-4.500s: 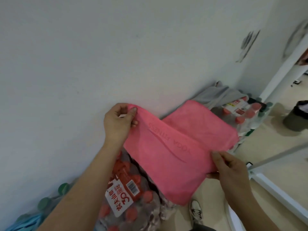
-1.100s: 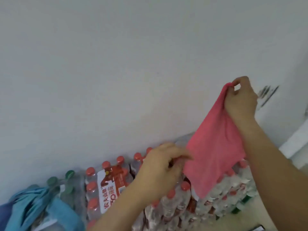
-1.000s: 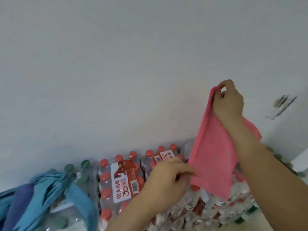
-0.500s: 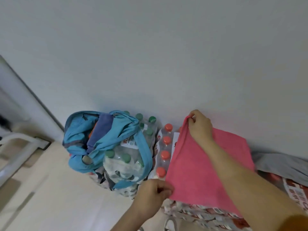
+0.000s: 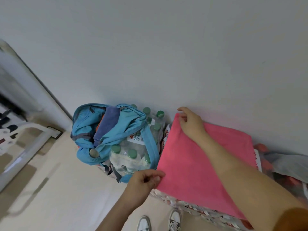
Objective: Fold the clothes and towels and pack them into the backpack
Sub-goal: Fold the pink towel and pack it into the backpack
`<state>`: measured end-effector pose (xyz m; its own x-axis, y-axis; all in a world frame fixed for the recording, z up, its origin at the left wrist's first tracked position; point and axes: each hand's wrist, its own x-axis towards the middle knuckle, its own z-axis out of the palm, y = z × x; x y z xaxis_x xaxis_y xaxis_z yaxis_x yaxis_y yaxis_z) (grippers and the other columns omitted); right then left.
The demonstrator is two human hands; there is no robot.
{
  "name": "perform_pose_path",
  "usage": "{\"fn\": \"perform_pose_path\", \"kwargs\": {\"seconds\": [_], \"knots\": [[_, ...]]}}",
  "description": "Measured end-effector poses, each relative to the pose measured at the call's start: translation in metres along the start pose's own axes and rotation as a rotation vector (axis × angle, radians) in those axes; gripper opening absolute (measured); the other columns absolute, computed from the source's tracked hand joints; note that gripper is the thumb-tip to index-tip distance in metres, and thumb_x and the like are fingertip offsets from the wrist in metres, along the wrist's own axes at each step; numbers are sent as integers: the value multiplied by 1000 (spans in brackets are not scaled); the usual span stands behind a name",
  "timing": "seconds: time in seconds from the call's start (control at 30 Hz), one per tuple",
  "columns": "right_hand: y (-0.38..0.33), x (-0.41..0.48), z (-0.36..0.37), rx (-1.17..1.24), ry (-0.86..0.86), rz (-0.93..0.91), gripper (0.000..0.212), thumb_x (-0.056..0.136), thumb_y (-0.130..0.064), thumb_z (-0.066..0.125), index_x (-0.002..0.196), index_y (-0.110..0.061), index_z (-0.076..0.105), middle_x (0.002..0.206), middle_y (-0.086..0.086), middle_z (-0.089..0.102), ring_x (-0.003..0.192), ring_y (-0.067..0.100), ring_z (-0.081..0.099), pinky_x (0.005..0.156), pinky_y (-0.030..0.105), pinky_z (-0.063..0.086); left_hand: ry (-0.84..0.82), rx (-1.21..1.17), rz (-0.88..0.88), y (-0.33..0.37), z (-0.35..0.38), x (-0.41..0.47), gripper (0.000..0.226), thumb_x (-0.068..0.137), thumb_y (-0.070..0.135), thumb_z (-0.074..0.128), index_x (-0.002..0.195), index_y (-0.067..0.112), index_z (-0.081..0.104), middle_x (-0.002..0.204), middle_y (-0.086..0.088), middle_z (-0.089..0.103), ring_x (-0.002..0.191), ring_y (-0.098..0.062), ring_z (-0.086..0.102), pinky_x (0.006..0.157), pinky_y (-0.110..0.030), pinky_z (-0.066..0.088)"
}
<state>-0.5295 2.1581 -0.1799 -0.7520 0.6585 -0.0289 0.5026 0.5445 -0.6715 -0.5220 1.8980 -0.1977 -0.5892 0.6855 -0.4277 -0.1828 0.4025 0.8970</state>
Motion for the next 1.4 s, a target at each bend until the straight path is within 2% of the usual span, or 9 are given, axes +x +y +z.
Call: {"fn": "perform_pose_path", "kwargs": {"seconds": [0.1,0.2,0.33,0.5,0.57,0.67,0.83,1.2,1.4], "knots": [[4,-24,-17,-18,-105,-52,50,92,-11,54,140,-21,43,137,3,55,121,22,54,105,31,40,2,-66,-14,3,0,0,16,85,-3,64,91,9,74,57,14,61,54,6,50,55,-7,38],[29,-72,-40,9,68,7,47,89,-9,59,135,-17,51,133,4,57,122,23,54,108,35,38,-14,-81,-18,3,1,1,17,80,0,70,86,15,77,69,7,65,59,0,52,57,-10,42],[64,-171,-67,35,321,365,31,90,-11,57,120,-16,58,111,1,61,99,18,57,87,33,46,8,-54,5,-3,2,3,18,81,1,70,89,17,75,69,10,65,59,4,53,56,-8,41],[92,-256,-75,111,351,643,34,94,-22,54,127,-23,49,89,2,63,74,15,61,62,28,48,-50,3,73,-8,-1,4,36,77,-5,72,98,25,67,80,-9,68,64,-16,59,57,-22,48],[101,-273,-75,139,328,716,34,95,-28,52,129,-29,45,78,10,63,68,21,63,60,30,47,-64,-15,95,-6,1,4,33,77,-9,70,99,14,62,80,-15,69,62,-22,59,53,-20,47],[99,-288,-72,486,312,823,25,94,-32,55,118,-35,48,94,14,64,84,24,63,72,40,51,-80,-23,115,-5,4,4,18,81,-8,66,91,6,61,69,-15,65,60,-23,56,48,-16,43],[91,-296,-61,907,374,738,18,90,-24,62,106,-23,54,99,1,70,92,15,67,73,30,52,-69,28,78,-13,3,11,19,83,-9,62,81,7,72,67,-8,64,58,-15,53,47,-15,46],[110,-291,-47,749,494,742,5,85,-7,69,81,-7,66,72,7,71,68,21,63,64,32,49,-187,6,14,-9,2,5,33,74,-17,66,95,7,73,96,-6,74,80,-16,63,61,-14,52],[119,-299,-67,879,477,778,6,85,-4,67,82,0,65,69,15,64,63,21,55,65,33,46,-126,276,319,5,-6,4,51,73,-15,69,82,35,77,89,1,73,80,-6,67,72,-13,52]]}}
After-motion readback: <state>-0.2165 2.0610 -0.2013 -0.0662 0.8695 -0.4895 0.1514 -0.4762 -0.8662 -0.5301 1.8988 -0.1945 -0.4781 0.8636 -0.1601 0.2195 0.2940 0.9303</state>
